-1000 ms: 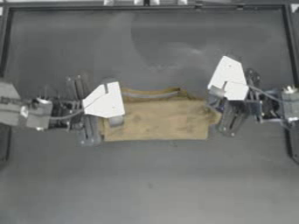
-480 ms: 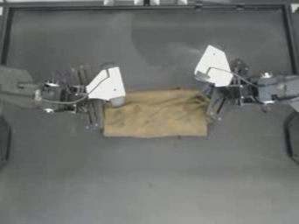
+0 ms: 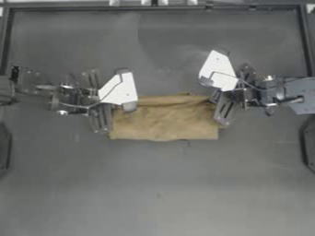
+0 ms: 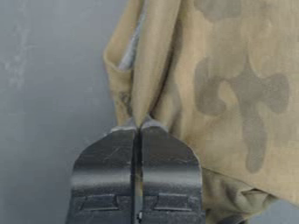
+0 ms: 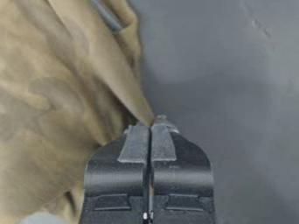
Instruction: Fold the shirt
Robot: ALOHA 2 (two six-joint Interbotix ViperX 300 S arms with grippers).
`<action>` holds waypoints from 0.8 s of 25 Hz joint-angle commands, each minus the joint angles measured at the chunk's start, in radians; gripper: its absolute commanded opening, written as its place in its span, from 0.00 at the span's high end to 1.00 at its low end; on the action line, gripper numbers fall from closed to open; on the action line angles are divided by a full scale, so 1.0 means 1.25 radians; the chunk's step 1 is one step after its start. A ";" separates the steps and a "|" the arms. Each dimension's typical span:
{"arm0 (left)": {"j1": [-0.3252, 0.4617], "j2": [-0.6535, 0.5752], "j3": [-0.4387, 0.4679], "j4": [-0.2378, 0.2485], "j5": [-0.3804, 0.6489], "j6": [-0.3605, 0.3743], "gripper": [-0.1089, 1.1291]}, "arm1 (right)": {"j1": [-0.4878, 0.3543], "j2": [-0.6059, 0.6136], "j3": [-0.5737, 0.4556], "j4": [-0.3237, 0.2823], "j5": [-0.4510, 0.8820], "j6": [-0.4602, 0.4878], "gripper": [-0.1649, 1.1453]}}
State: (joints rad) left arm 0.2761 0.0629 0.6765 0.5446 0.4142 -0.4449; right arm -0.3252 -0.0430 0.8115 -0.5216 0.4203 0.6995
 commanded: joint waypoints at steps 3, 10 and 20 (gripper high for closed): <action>0.004 -0.018 -0.017 -0.023 0.001 -0.002 0.58 | -0.006 0.007 -0.018 -0.016 -0.004 0.000 0.77; 0.004 -0.042 -0.037 -0.043 0.005 -0.001 0.28 | -0.006 0.007 -0.043 0.026 -0.017 0.000 0.24; 0.007 -0.137 -0.043 -0.028 0.000 0.004 0.28 | -0.006 -0.070 -0.063 0.067 0.017 0.002 0.11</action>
State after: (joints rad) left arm 0.2838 -0.0368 0.6412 0.5031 0.4218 -0.4403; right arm -0.3329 -0.0813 0.7547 -0.4495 0.4433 0.6995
